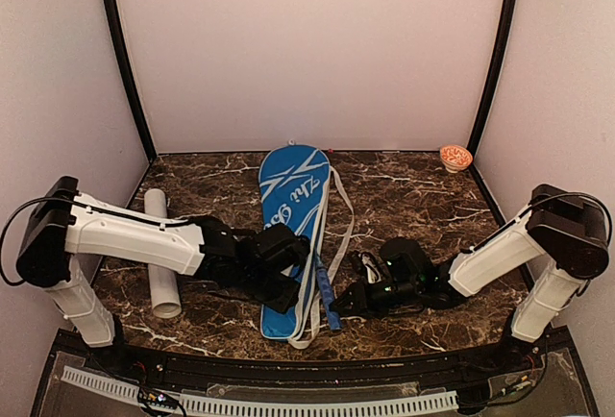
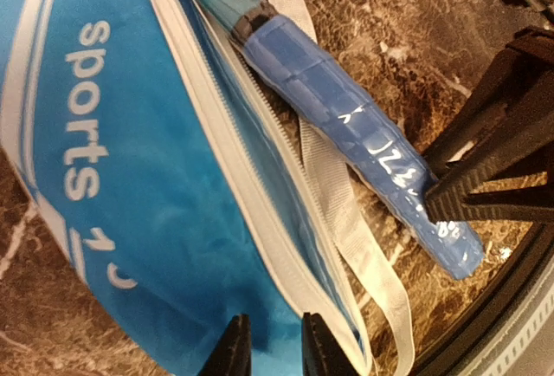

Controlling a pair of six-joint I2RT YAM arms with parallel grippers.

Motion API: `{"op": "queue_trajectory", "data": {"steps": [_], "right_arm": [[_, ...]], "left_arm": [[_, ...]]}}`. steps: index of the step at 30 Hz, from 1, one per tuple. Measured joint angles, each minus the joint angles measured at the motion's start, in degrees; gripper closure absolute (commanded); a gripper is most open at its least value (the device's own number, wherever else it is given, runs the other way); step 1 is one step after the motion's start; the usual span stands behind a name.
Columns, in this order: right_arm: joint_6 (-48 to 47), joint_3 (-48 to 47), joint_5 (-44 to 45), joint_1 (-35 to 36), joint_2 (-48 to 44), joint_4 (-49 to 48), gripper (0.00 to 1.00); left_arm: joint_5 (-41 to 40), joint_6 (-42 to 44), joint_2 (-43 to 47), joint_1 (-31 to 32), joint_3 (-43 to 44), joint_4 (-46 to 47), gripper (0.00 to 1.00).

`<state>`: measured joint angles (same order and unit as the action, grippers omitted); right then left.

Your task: Pack up the badminton gear

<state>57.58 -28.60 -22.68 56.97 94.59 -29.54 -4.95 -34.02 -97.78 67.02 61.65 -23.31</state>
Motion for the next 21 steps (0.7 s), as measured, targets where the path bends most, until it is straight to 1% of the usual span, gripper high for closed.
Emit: {"op": "queue_trajectory", "data": {"steps": [4, 7, 10, 15, 21], "right_arm": [[0.1, 0.0, 0.0, 0.0, 0.0, 0.0, 0.83], [0.2, 0.0, 0.0, 0.0, 0.0, 0.0, 0.83], [0.2, 0.0, 0.0, 0.0, 0.0, 0.0, 0.84], [0.3, -0.3, 0.0, 0.2, 0.0, 0.0, 0.84], [0.6, -0.5, 0.0, 0.4, 0.0, 0.0, 0.84]], "left_arm": [[-2.0, -2.8, 7.3, 0.0, -2.8, -0.8, 0.71], [-2.0, -5.0, 10.6, 0.0, -6.2, -0.3, 0.67], [-1.0, -7.0, 9.7, -0.1, -8.4, 0.3, 0.61], [0.0, -9.4, 6.8, -0.2, -9.1, 2.6, 0.61], [0.2, -10.4, 6.7, -0.5, -9.1, 6.3, 0.62]]}}
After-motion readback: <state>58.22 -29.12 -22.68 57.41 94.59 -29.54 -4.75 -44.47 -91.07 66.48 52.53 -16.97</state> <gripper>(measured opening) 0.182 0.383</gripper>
